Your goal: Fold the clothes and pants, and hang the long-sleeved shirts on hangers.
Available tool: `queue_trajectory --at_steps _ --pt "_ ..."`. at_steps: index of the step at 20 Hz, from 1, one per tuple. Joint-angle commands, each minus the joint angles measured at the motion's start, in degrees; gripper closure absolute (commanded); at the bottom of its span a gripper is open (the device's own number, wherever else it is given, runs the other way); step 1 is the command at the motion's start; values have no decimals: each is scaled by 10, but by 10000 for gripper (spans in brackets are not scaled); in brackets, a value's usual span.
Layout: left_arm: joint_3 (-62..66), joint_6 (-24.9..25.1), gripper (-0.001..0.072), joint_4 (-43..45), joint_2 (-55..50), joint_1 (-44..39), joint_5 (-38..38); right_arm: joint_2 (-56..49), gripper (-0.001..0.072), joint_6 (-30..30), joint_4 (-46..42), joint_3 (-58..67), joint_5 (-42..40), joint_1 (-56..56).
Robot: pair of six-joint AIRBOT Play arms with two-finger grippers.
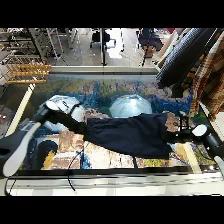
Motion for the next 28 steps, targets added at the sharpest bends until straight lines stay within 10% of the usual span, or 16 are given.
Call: queue_trajectory --at_steps 1,15,18,23,28 --pt "0 -39 692 9 -55 -56 73 13 702 62 -56 80 39 43" --pt "1 -80 692 33 264 75 -57 -377 695 170 -85 452 13 524" --pt "1 -81 692 35 304 111 -74 -386 241 156 -87 529 57 496" --pt "-1 -80 692 35 282 91 -39 -328 227 114 -80 546 233 340" --pt "-1 -78 692 35 179 16 44 -277 212 10 129 349 217 185"
